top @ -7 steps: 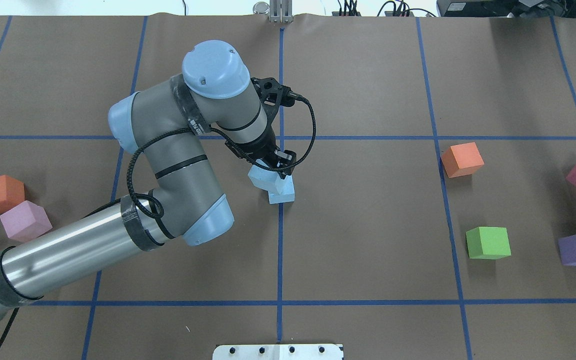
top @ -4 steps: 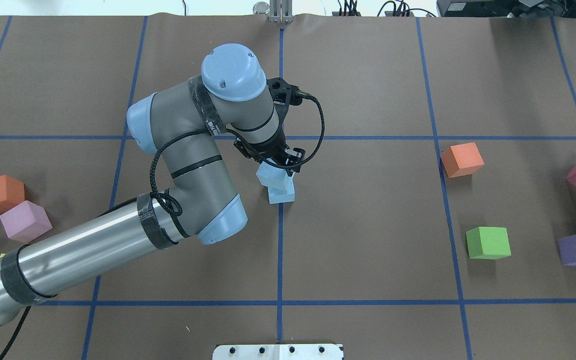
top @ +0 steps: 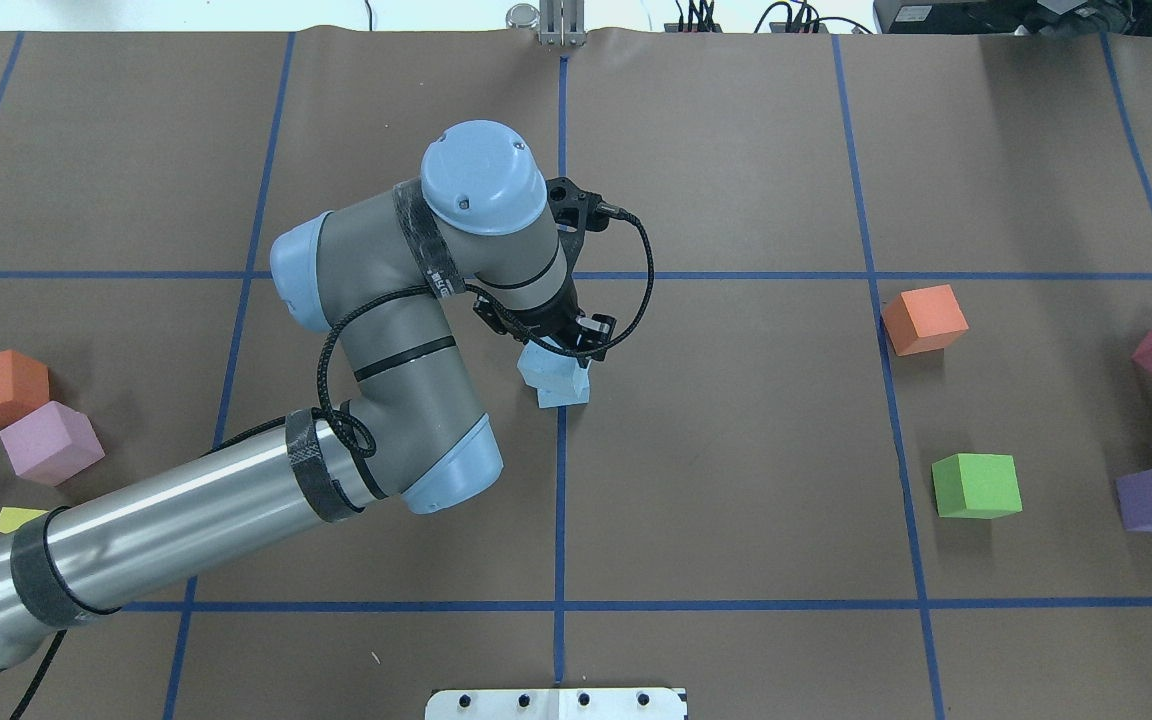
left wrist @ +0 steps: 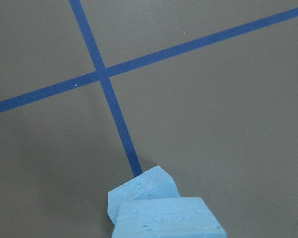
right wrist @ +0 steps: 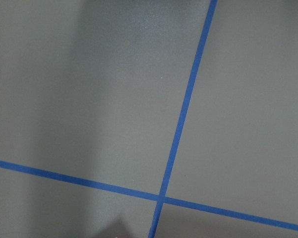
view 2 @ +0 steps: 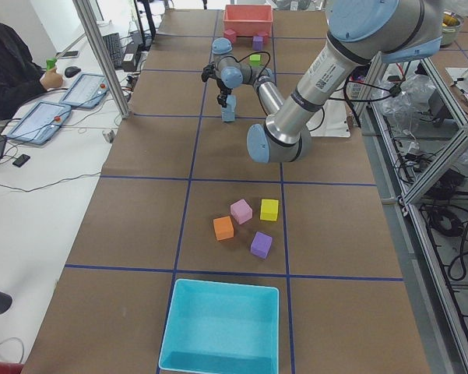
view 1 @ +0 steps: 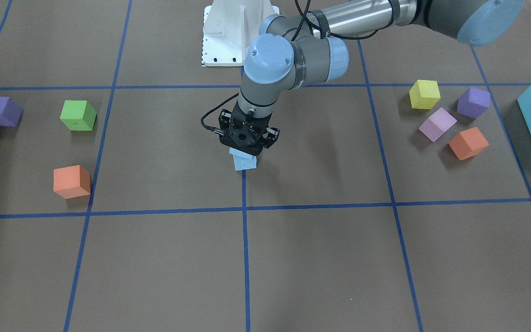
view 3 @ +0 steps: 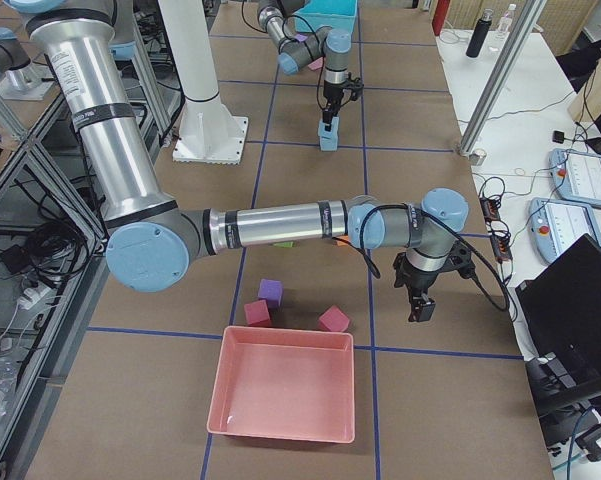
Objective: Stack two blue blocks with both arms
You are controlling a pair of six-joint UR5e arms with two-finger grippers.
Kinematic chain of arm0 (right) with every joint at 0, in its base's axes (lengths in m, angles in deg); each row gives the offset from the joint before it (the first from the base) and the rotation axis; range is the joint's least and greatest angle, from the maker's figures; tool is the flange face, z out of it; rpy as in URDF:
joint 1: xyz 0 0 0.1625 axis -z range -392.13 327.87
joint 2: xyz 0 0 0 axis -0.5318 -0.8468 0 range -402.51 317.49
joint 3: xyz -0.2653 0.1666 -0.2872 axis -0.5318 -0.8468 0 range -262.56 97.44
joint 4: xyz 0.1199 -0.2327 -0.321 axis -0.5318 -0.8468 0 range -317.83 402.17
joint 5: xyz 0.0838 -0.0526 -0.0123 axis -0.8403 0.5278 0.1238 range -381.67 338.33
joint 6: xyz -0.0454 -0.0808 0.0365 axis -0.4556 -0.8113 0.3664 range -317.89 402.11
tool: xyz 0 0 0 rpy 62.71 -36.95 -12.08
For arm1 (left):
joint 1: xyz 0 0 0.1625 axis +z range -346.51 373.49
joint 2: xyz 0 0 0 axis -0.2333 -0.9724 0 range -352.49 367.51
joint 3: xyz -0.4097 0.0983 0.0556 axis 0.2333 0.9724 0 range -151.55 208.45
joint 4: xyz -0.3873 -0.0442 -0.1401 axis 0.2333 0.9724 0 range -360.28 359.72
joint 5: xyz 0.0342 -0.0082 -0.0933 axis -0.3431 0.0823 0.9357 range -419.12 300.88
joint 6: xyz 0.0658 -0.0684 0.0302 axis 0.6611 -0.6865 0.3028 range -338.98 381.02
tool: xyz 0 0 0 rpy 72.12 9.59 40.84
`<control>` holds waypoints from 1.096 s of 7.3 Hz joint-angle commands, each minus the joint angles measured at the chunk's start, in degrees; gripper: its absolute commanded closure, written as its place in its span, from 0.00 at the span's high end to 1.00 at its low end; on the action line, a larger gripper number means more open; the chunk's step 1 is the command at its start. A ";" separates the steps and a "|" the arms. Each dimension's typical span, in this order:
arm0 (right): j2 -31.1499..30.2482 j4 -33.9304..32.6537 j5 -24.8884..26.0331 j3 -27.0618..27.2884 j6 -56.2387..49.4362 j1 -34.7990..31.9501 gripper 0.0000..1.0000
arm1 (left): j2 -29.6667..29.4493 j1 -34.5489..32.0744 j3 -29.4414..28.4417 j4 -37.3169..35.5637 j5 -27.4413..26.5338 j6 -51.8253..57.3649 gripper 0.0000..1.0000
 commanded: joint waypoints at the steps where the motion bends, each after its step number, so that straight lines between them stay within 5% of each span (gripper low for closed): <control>1: 0.02 0.01 0.00 0.00 0.00 0.00 1.00 | -0.13 0.06 0.07 -0.12 -0.16 -0.04 0.63; 2: 0.02 0.01 0.00 0.00 0.00 0.00 1.00 | -0.13 0.06 0.07 -0.21 -0.16 -0.04 0.63; 4: 0.02 0.09 0.00 0.00 0.00 0.00 1.00 | -0.13 0.06 0.33 -0.12 -0.16 0.04 0.91; 5: 0.02 0.09 0.00 0.00 0.00 0.00 1.00 | -0.22 0.06 0.42 -0.04 -0.16 0.04 0.97; 8: 0.02 0.09 0.00 0.00 0.00 0.00 1.00 | -0.05 -3.78 3.48 -0.30 2.19 0.92 0.97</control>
